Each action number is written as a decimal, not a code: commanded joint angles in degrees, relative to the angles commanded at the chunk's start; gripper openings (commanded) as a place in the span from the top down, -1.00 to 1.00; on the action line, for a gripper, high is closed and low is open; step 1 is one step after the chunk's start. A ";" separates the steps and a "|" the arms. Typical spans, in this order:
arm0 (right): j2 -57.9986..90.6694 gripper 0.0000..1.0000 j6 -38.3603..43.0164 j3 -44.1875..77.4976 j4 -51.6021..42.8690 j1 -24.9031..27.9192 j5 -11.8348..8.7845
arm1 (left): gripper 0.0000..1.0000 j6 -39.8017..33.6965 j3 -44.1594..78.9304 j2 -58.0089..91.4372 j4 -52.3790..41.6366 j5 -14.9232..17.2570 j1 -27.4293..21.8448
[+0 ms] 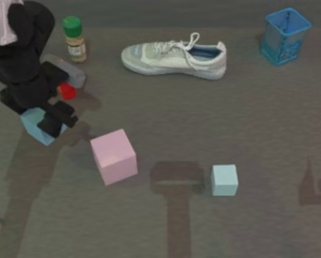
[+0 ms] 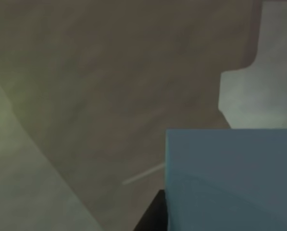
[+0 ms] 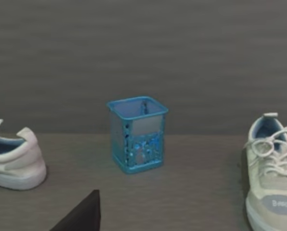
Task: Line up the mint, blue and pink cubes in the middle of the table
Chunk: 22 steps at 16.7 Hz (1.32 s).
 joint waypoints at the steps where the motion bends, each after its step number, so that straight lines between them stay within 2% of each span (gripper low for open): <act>1: 0.00 -1.00 0.00 0.00 0.00 0.00 0.00 | 1.00 0.00 0.00 0.00 0.00 0.00 0.00; 5: 0.00 -1.00 0.00 0.00 0.00 0.00 0.00 | 1.00 -1.88 0.86 0.88 -0.35 -0.08 -1.55; 8: 0.00 -1.00 0.00 0.00 0.00 0.00 0.00 | 1.00 -9.22 3.81 2.72 -1.87 -0.26 -5.52; 11: 0.00 -1.00 0.00 0.00 0.00 0.00 0.00 | 1.00 -21.27 7.47 4.95 -3.98 -0.48 -11.36; 18: 0.00 -1.00 0.00 0.00 0.00 0.00 0.00 | 1.00 -57.52 15.80 9.43 -9.13 -0.84 -27.66; 22: 0.00 -1.00 0.00 0.00 0.00 0.00 0.00 | 1.00 -69.91 18.91 9.75 -10.25 -1.19 -34.25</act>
